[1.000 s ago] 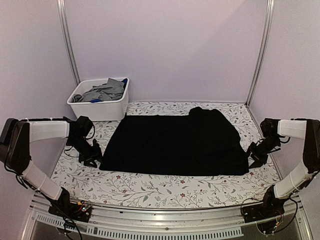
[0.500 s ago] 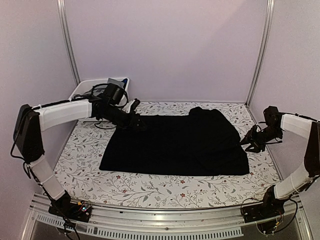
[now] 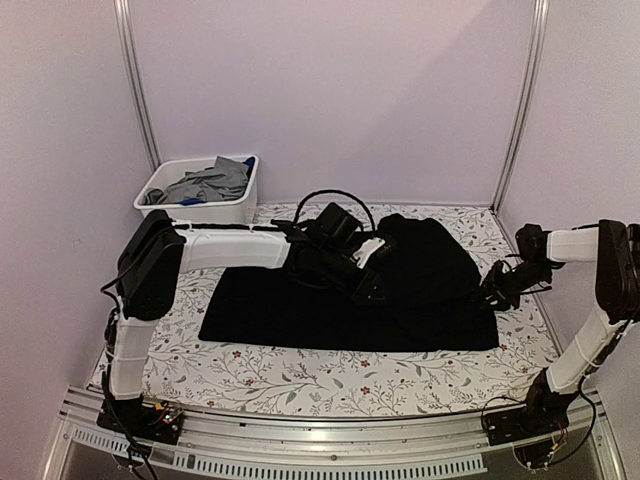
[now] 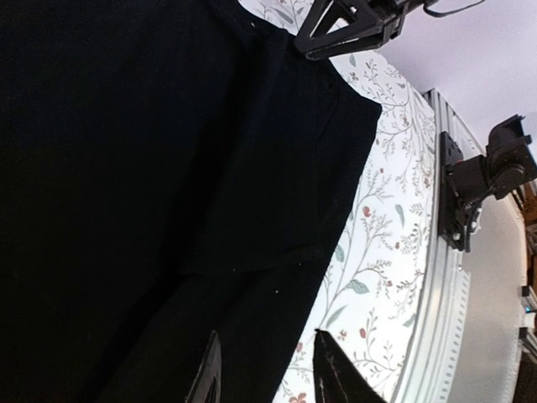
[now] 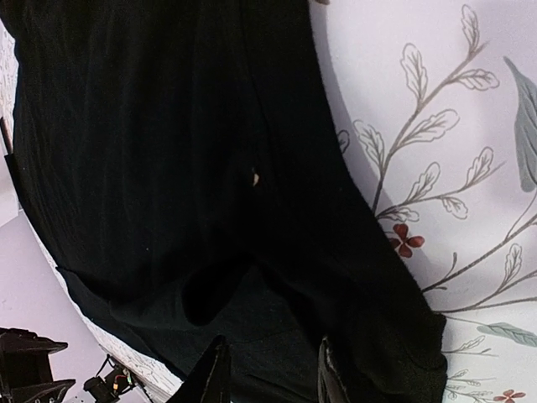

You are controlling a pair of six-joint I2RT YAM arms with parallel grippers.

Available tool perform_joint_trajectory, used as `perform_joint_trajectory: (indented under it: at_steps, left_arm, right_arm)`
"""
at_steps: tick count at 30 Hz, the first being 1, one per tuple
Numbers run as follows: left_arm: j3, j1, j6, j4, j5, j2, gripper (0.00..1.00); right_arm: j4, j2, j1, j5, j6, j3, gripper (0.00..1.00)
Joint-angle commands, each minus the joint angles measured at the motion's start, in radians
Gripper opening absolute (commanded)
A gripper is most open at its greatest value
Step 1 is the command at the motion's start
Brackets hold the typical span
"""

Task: Fold and stack the mixed laundry pile
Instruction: Adjust the 1/3-folded T-shirt at the center of the board.

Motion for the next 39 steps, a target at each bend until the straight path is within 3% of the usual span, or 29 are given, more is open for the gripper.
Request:
perform_joint_trajectory:
  at_steps: [1,11,16,29,39]
  left_arm:
    - [0.012,-0.06,0.113,0.081,-0.09,0.044,0.38]
    - [0.006,-0.126,0.299,0.133,-0.157,0.095,0.44]
    - [-0.011,-0.152,0.376,0.173,-0.167,0.109,0.45]
    - [0.093,-0.176,0.398,0.187,-0.157,0.219,0.45]
    - [0.139,-0.192,0.445,0.186,-0.158,0.255,0.47]
  right_arm:
    - [0.05,0.033,0.007,0.03,-0.027,-0.01,0.32]
    - [0.074,0.058,0.007,0.029,-0.033,-0.022,0.14]
    - [0.086,0.061,0.007,0.034,-0.03,-0.026,0.12]
    - [0.079,0.078,0.007,0.055,-0.022,-0.036,0.24]
    - [0.068,0.065,0.007,0.044,-0.024,-0.028,0.02]
